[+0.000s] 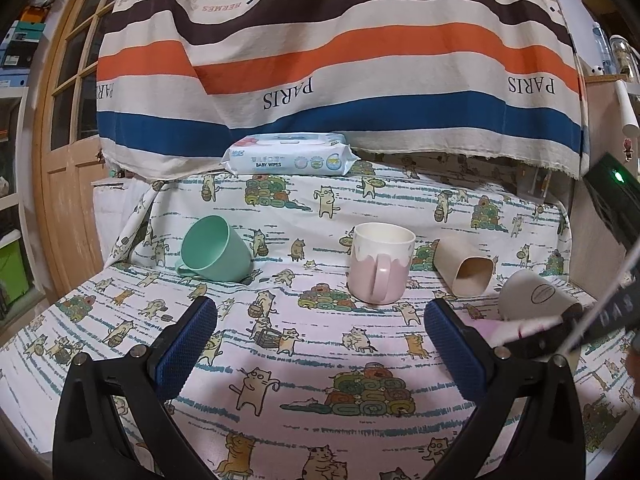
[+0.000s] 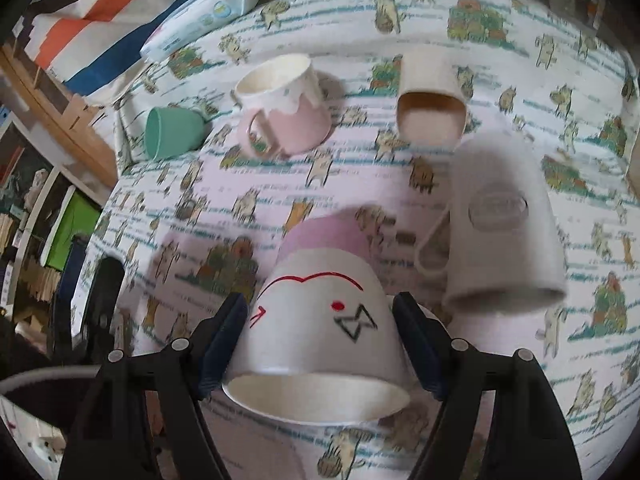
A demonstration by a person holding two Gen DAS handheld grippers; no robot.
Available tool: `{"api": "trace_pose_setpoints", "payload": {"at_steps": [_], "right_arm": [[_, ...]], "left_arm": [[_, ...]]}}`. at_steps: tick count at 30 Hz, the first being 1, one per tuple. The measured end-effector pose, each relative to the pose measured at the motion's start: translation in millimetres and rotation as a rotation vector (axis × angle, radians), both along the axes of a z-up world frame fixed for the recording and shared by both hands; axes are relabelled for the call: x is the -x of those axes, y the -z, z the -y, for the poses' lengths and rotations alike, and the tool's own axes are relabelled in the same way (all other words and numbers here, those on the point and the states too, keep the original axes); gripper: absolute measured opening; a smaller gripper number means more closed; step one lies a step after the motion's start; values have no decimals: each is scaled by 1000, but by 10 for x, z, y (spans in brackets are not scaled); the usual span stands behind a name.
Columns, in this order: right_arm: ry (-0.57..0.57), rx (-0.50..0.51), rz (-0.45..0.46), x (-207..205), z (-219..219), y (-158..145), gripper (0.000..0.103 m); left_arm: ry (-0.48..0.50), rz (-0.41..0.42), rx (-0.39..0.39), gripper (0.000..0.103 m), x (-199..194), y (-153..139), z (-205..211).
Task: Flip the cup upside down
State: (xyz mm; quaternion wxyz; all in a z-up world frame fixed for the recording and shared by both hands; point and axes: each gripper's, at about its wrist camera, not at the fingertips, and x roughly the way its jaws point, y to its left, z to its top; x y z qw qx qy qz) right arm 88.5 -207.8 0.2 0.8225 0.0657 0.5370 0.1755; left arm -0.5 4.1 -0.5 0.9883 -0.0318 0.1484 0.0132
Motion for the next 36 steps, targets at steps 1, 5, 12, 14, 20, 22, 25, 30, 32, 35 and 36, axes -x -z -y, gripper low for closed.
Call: {"api": "trace_pose_setpoints", "payload": {"at_steps": [1,5,12,14,20,22,25,30,32,35,36], "right_arm": [[-5,-8,-8,16,0,24,76],[-33,0,0,99,-18,52,76],[-49,36,189,372,68,-208,78],[-33,23,288,478,176,-311,80],[155,115,663,806,611,-373,90],[180,138,703,826,693,-303,90],[185,124,747,863,780,-211,90],[242,129,833,984,901,-121,92],[274,142,875,1012,956,-102,93],[313,142,897,1039,1040,-107,95],[319,131,901,1046,1065,-114,99]], "left_arm": [[-3,-1,0,103,-2,2,-2],[-4,-2,-5,103,-5,1,2],[-3,-2,-5,103,-9,2,6],[-3,-2,-7,103,-7,2,9],[0,-4,-16,103,-6,-1,31],[-1,-2,-23,103,-3,-4,41],[2,-4,-32,103,-8,-3,58],[14,-3,-48,103,-8,-4,90],[13,-3,-46,103,-9,-4,91],[13,-4,-46,103,-10,-4,89],[13,-4,-46,103,-10,-4,88]]}}
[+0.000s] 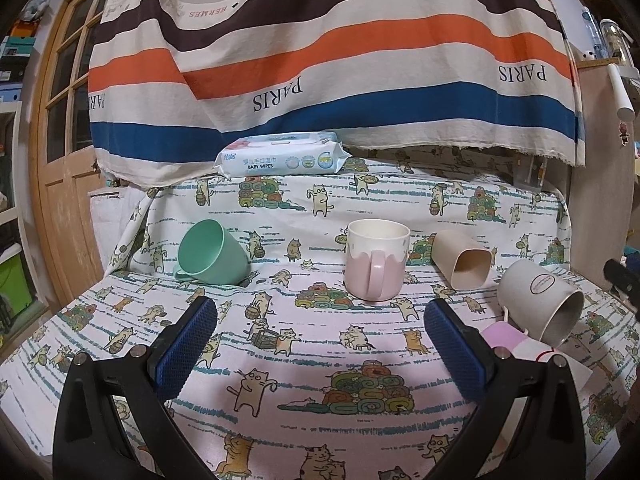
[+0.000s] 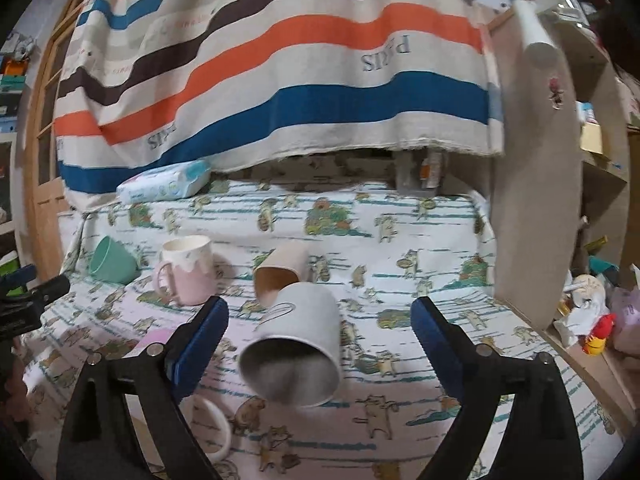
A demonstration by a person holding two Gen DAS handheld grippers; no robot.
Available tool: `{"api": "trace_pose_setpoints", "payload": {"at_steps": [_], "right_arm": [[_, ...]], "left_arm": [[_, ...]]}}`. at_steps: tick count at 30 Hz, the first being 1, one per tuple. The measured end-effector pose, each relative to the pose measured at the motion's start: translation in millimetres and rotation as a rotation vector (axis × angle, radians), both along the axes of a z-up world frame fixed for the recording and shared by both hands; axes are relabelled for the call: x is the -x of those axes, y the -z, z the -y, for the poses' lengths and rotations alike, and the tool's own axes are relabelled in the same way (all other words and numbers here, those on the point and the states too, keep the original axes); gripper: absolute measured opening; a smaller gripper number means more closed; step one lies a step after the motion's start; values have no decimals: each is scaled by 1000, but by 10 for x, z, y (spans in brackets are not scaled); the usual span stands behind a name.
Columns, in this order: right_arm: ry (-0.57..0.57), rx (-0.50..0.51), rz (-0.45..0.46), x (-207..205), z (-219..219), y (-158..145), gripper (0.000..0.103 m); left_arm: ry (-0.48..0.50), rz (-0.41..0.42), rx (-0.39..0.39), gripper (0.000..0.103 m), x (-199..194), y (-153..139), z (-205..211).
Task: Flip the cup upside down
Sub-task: 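Reach the left gripper to the pink-banded white cup and grasp it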
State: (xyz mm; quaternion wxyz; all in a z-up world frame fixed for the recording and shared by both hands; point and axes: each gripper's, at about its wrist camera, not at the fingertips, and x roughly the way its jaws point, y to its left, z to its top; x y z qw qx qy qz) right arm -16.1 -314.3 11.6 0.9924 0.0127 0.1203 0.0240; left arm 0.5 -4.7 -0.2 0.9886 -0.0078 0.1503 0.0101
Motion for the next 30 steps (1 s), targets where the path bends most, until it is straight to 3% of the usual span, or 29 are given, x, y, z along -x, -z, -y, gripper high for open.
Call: {"api": "trace_pose_setpoints", "payload": {"at_steps": [5,9,14,21,23,25,30], "right_arm": [[16,-17,-42,-77,47,22,102],[13,58,-40,-75,-112,32,102],[4,47,-54,-101,-122,46,102],[-17,52,-49,-85,-152,42,102],[-6,47,-50,-89,-139,41,102],[6,44,-52,-89,-128,42,102],[7,42,-46,-68,-127,38,102]], "left_arm": [[1,1,2,103,-4,2,-8],[-18,-4,-4,103,-17,4,1],[-189,-6,-90,103,-40,-13,95],[-91,-58,-55,103,-28,-360,244],[-54,-95,-48,103,-71,-453,327],[2,-159,22,103,-167,-507,377],[92,-384,159,103,-473,-455,555]]}}
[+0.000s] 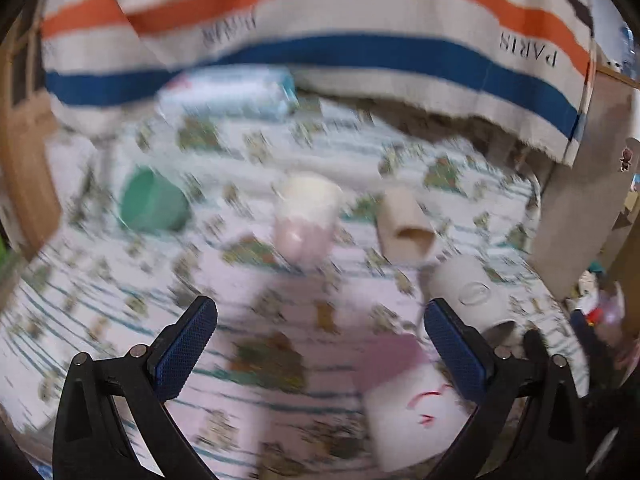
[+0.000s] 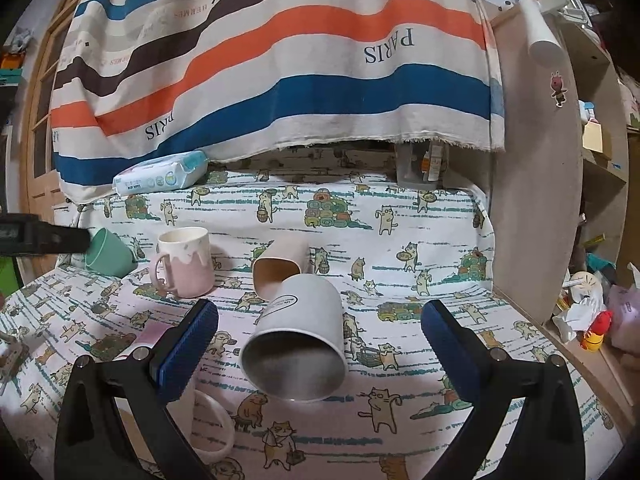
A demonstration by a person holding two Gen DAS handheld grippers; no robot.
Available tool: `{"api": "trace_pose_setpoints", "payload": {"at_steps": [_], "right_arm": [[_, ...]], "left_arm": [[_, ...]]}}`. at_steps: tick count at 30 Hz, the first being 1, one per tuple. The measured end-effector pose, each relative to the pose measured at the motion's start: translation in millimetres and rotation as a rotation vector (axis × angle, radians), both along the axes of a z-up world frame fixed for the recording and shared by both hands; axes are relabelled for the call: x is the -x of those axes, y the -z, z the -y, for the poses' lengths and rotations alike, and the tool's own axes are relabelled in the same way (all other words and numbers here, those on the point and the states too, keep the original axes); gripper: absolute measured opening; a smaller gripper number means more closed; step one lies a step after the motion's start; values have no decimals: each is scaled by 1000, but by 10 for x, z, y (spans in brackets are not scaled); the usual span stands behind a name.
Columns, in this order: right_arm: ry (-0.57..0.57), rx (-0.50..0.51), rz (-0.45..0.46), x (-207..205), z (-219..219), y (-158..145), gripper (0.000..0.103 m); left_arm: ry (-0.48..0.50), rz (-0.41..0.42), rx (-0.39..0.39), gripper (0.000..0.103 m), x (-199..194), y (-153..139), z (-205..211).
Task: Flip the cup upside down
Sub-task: 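Reach the left gripper to the pink-banded white cup and grasp it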
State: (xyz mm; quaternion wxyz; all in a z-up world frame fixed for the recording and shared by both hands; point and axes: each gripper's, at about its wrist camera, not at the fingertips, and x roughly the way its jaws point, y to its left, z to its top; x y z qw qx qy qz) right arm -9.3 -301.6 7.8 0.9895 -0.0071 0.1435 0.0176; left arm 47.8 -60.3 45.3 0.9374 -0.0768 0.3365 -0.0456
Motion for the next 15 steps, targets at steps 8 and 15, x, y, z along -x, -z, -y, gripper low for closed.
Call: {"api": "trace_pose_setpoints", "payload": {"at_steps": [8,15], "right_arm": [[4,-3,3,8,10,-6,102],[17,-7,6,8,24,-12,102]], "left_arm": [[62,-200,196,89,-195,171,126],[74,-381,374,82,-340,485,116]]}}
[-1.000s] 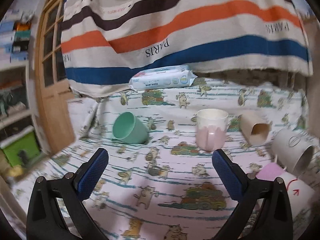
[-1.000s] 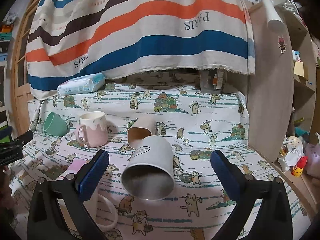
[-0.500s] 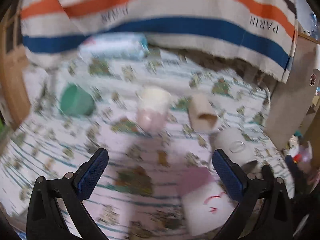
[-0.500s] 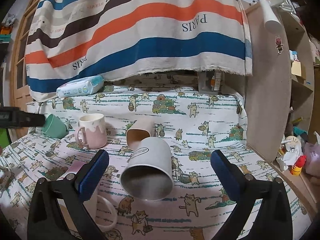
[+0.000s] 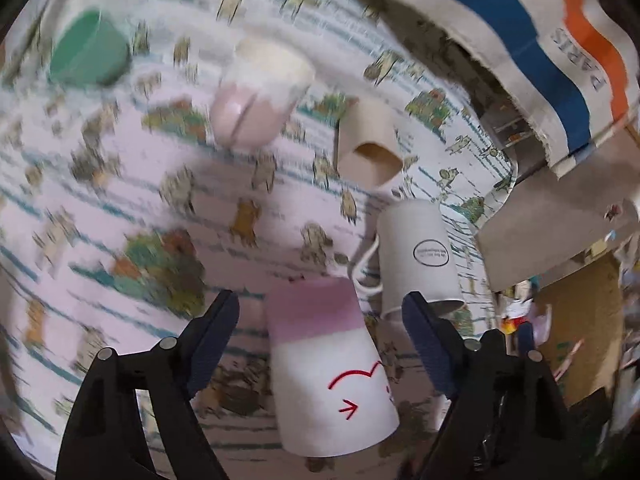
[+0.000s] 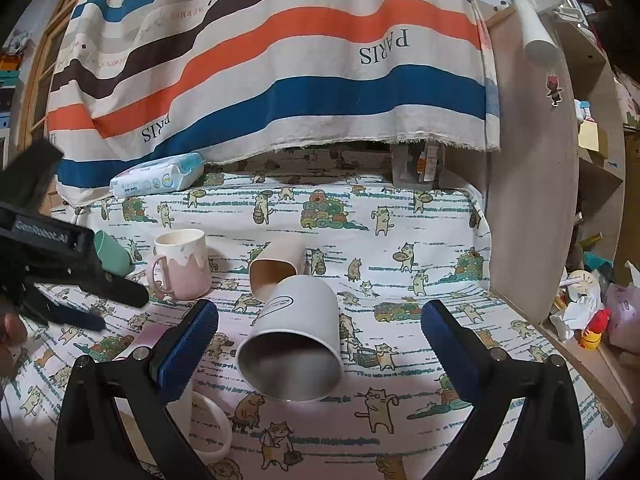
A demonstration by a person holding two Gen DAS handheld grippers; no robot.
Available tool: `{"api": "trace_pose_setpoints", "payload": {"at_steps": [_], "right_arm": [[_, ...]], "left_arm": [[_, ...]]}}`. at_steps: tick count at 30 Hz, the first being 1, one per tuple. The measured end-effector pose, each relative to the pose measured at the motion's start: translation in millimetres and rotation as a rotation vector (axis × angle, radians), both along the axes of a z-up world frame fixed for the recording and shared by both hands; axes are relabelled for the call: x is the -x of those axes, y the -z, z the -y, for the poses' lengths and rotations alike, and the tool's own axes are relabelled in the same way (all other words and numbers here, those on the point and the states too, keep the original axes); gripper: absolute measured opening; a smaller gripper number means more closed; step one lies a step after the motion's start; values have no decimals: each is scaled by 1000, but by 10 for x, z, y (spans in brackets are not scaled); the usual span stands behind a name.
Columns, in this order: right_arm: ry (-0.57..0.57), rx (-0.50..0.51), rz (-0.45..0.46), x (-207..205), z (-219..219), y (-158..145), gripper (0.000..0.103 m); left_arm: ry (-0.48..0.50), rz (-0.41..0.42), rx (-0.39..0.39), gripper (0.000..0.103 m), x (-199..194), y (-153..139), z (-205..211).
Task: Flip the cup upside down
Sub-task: 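Reach the left gripper to the pink-banded white cup and grasp it, then lift and turn the cup with the left gripper, set it pink base up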
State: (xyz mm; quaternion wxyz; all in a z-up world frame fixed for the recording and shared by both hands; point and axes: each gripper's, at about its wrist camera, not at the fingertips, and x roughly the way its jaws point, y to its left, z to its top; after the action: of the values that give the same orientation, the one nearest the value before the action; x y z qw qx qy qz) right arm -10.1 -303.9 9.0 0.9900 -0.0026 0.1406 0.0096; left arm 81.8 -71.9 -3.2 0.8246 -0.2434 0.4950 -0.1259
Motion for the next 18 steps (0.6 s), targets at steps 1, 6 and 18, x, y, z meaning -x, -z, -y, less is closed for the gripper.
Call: {"api": "trace_pose_setpoints", "payload": {"at_steps": [1,6,18], "right_arm": [[3,0,-1,-4,1,2,102],[7,0,-2,-4,7,3,102],[24,-5,-1,3,32,0,102]], "left_arm": [[-4,-16,20,82,-10,32,7],[-38,-42,51,82,-88,106,75],[-60,-126,10,63,-228,372,168]]}}
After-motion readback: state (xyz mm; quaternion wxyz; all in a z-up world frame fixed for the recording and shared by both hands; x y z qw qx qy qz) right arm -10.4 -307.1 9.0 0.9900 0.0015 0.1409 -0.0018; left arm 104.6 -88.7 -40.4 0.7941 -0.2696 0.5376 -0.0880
